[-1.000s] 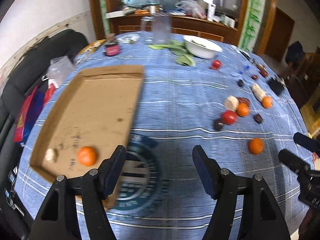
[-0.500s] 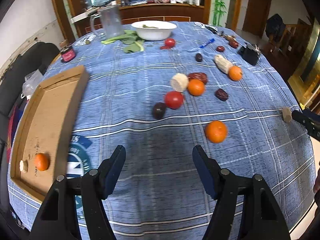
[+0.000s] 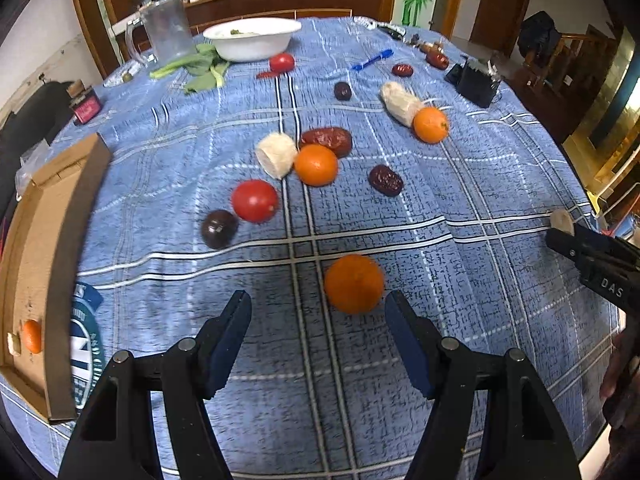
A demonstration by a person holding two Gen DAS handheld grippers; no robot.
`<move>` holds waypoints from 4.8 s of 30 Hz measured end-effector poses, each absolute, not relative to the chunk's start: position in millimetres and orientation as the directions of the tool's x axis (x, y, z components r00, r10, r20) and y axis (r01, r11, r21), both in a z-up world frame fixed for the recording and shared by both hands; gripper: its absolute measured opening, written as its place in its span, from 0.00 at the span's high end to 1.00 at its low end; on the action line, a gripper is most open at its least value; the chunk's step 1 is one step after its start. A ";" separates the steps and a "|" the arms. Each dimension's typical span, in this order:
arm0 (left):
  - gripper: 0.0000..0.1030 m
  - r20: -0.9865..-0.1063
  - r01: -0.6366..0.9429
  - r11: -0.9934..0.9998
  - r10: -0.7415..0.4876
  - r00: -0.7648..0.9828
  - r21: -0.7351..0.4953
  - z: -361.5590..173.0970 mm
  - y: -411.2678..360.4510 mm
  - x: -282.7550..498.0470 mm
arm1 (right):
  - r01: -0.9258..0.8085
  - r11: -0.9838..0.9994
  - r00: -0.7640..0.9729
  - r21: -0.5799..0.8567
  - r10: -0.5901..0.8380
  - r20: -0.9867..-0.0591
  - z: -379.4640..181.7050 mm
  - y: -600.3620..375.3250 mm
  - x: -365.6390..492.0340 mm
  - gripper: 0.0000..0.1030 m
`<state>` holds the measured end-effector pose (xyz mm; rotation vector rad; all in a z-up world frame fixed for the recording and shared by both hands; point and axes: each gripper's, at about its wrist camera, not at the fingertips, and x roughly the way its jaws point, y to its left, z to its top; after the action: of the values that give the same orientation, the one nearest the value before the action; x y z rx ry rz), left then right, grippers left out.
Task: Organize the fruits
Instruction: 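Grasp the tan cube with the right tool while the left tool grasps another orange, then carry the tan cube and the orange over the cardboard tray with both tools, then open both tools, dropping the cube and the orange into the tray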
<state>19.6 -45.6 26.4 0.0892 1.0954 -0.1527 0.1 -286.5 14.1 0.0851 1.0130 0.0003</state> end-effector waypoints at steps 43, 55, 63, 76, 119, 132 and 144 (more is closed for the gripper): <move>0.70 -0.843 0.147 0.978 -0.204 0.498 -0.150 50.1 -7.5 -8.3 | -0.147 0.983 0.601 0.112 0.179 -0.779 51.6 -245.0 -9.4 0.71; 0.70 -0.811 0.106 0.987 -0.159 0.563 -0.120 72.8 76.1 -15.7 | -0.207 0.974 0.584 0.097 0.202 -0.786 57.8 -150.9 1.1 0.71; 0.70 -0.790 0.049 0.990 -0.133 0.598 -0.129 82.5 145.4 -19.4 | -0.267 0.959 0.570 0.092 0.234 -0.788 65.9 -78.6 12.4 0.71; 0.69 -0.777 -0.090 0.990 -0.031 0.629 -0.113 90.7 247.1 -23.0 | -0.402 0.909 0.535 0.107 0.328 -0.779 76.3 23.3 33.9 0.70; 0.69 -0.857 -0.260 0.959 0.039 0.514 -0.112 32.6 351.3 37.4 | -0.631 0.759 0.300 0.160 0.429 -0.852 17.3 222.7 95.0 0.70; 0.69 -0.877 -0.286 0.953 0.053 0.478 -0.098 25.8 350.7 34.5 | -0.617 0.774 0.311 0.142 0.405 -0.860 15.5 219.0 94.0 0.54; 0.54 -0.863 -0.298 0.951 0.083 0.499 -0.081 37.0 345.6 19.5 | -0.620 0.776 0.342 0.115 0.400 -0.850 27.4 210.7 77.6 0.53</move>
<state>19.5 345.6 37.0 -0.2316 1.0247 0.2329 77.6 210.7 27.4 -0.2457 1.0244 0.6718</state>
